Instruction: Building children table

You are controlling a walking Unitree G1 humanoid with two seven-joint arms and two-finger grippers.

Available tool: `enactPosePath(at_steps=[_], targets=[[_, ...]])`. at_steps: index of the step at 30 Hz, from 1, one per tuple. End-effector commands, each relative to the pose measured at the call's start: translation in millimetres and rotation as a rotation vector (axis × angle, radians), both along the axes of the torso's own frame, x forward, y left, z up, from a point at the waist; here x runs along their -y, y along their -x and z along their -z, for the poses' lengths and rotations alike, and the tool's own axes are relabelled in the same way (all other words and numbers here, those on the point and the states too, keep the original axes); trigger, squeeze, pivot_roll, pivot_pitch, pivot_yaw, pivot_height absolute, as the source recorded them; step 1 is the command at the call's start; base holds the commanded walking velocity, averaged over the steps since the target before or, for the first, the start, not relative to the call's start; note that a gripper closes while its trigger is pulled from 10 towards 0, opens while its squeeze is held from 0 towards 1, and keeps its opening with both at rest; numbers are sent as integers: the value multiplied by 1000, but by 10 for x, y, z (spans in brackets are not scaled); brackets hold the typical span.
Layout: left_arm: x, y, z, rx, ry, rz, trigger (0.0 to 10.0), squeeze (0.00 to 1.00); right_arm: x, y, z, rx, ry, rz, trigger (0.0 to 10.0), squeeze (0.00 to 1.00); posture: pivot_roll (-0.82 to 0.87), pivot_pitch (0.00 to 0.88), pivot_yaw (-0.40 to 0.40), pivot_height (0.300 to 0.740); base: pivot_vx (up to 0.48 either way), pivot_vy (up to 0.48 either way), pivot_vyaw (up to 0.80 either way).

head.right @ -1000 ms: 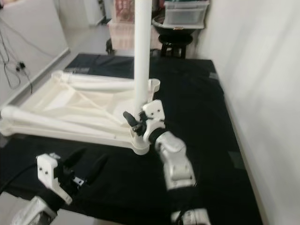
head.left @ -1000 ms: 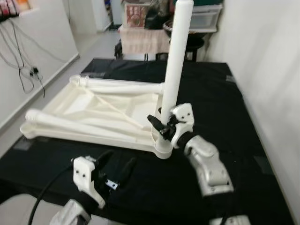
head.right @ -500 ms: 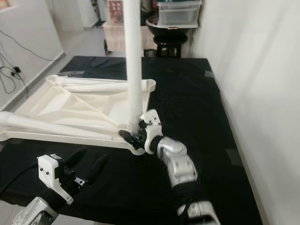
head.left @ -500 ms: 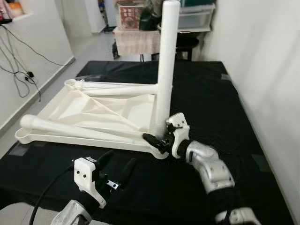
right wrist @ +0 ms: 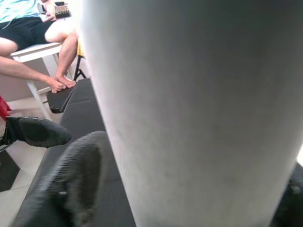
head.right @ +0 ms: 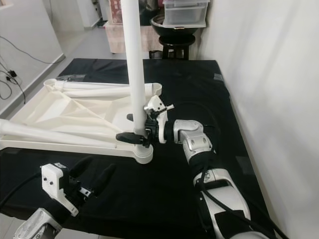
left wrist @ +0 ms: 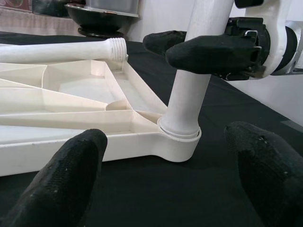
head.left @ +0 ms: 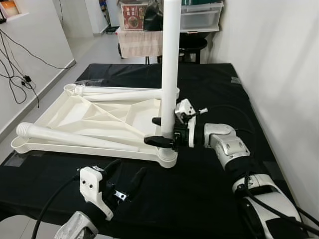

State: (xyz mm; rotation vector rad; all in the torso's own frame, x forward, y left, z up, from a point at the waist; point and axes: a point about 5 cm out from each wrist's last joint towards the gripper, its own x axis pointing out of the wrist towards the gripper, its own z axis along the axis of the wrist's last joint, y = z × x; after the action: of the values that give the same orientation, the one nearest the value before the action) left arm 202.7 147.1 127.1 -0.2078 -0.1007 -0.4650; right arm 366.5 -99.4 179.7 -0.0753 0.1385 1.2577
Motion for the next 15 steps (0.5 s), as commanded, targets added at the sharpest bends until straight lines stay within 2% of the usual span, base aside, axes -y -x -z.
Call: enactPosePath(at_steps=[1, 10, 11, 12, 13, 14, 15], targets=[[-12, 16, 45, -20, -2, -8, 10000, 0, -49, -16, -31, 8, -12, -19, 0, 0, 21, 20, 14, 740, 0, 0, 0], [-3, 23, 49, -21, 1, -5, 10000, 0, 78, -32, 27, 21, -27, 34, 0, 0, 12, 20, 15, 740, 0, 0, 0], [0, 30, 47, -20, 2, -5, 10000, 0, 163, -23, 99, 22, -13, 107, 0, 0, 5, 24, 4, 740, 0, 0, 0], [0, 30, 47, -20, 2, -5, 10000, 0, 163, -23, 99, 22, -13, 107, 0, 0, 5, 24, 4, 740, 0, 0, 0], [-3, 41, 46, -20, 4, -5, 10000, 0, 255, -12, 257, 8, 11, 306, 0, 0, 4, 26, -4, 740, 0, 0, 0], [-3, 41, 46, -20, 4, -5, 10000, 0, 255, -12, 257, 8, 11, 306, 0, 0, 4, 26, -4, 740, 0, 0, 0], [-6, 46, 46, -20, 4, -5, 10000, 0, 270, -22, 324, 11, 24, 458, 0, 0, 4, 26, -4, 740, 0, 0, 0]])
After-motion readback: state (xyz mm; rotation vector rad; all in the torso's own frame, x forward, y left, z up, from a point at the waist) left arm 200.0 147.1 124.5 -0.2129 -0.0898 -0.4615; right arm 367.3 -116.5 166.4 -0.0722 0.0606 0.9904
